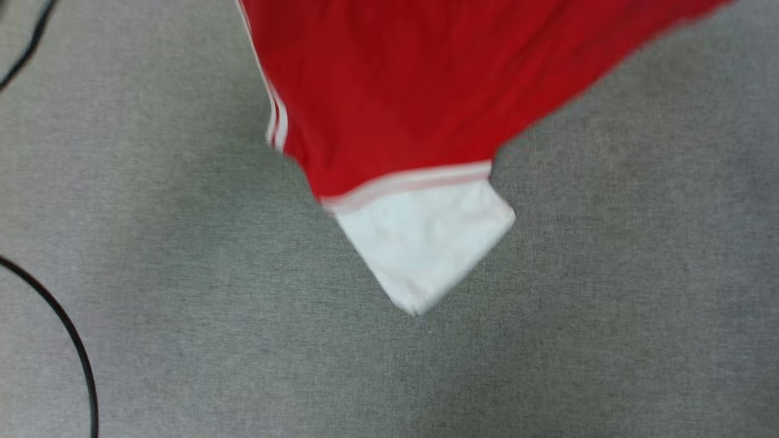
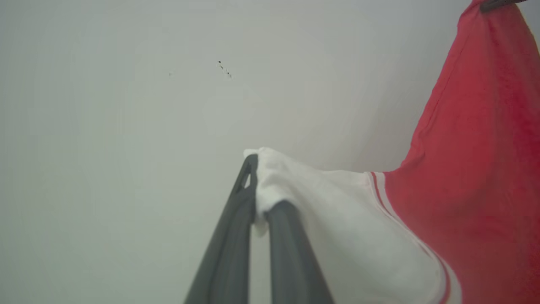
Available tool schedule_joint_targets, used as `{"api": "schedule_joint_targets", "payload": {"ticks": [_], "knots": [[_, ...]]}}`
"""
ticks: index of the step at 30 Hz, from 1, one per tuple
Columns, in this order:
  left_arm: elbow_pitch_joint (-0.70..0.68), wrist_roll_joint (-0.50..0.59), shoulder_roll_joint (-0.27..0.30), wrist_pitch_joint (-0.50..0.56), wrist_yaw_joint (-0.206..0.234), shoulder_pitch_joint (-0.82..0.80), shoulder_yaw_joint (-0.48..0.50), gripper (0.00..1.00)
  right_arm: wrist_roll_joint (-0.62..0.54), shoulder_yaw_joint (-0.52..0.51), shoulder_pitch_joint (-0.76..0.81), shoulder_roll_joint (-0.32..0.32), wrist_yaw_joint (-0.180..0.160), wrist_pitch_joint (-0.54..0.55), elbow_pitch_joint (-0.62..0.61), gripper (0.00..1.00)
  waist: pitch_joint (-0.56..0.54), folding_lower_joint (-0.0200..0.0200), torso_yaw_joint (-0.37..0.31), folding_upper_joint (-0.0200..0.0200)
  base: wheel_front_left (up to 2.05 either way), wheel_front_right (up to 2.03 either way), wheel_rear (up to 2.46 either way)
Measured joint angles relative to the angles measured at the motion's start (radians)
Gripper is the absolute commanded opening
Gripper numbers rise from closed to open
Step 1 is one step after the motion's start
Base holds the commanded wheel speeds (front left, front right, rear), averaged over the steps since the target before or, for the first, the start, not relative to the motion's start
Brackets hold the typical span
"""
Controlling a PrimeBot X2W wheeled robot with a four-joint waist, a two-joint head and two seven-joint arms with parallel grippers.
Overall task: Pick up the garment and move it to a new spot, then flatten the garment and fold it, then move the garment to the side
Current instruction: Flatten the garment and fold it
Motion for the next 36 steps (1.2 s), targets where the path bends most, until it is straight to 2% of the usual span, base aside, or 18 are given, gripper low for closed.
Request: {"api": "schedule_joint_targets", "payload": {"ticks": [5, 9, 14, 19, 23, 28, 36], "knots": [[0.151, 0.018, -0.068, -0.001, -0.061, -0.219, 0.011, 0.00, -0.089, -0.012, -0.177, 0.051, 0.000, -0.018, 0.090, 0.00, 0.065, 0.0001, -0.008, 0.0000, 0.00, 0.00, 0.00], [0.276, 0.038, -0.114, -0.026, -0.091, -0.374, 0.007, 0.00, -0.141, -0.027, -0.319, 0.098, 0.000, -0.042, 0.179, 0.00, 0.111, 0.0001, -0.015, 0.0000, 0.00, 0.00, 0.00], [0.409, 0.049, -0.167, -0.069, -0.108, -0.535, -0.007, 0.00, -0.198, -0.017, -0.465, 0.146, 0.000, -0.095, 0.293, 0.00, 0.161, 0.0001, -0.021, 0.0000, 0.00, 0.00, 0.00], [0.521, 0.055, -0.196, -0.119, -0.112, -0.645, -0.030, 0.00, -0.220, 0.007, -0.553, 0.173, 0.000, -0.143, 0.397, 0.00, 0.196, 0.0001, -0.024, 0.0000, 0.00, 0.00, 0.00], [0.595, 0.049, -0.221, -0.160, -0.115, -0.668, -0.059, 0.00, -0.223, 0.065, -0.574, 0.188, 0.000, -0.177, 0.465, 0.00, 0.209, 0.0001, -0.022, 0.0000, 0.00, 0.00, 0.00], [0.651, 0.014, -0.226, -0.195, -0.116, -0.654, -0.115, 0.00, -0.178, 0.127, -0.567, 0.206, 0.000, -0.221, 0.534, 0.00, 0.205, 0.0000, -0.020, 0.0000, 0.00, 0.00, 0.00], [0.666, -0.067, -0.216, -0.222, -0.116, -0.417, -0.169, 0.00, -0.075, 0.240, -0.355, 0.253, 0.000, -0.307, 0.595, 0.00, 0.159, 0.0000, -0.022, 0.0000, 0.00, 0.00, 0.00]]}}
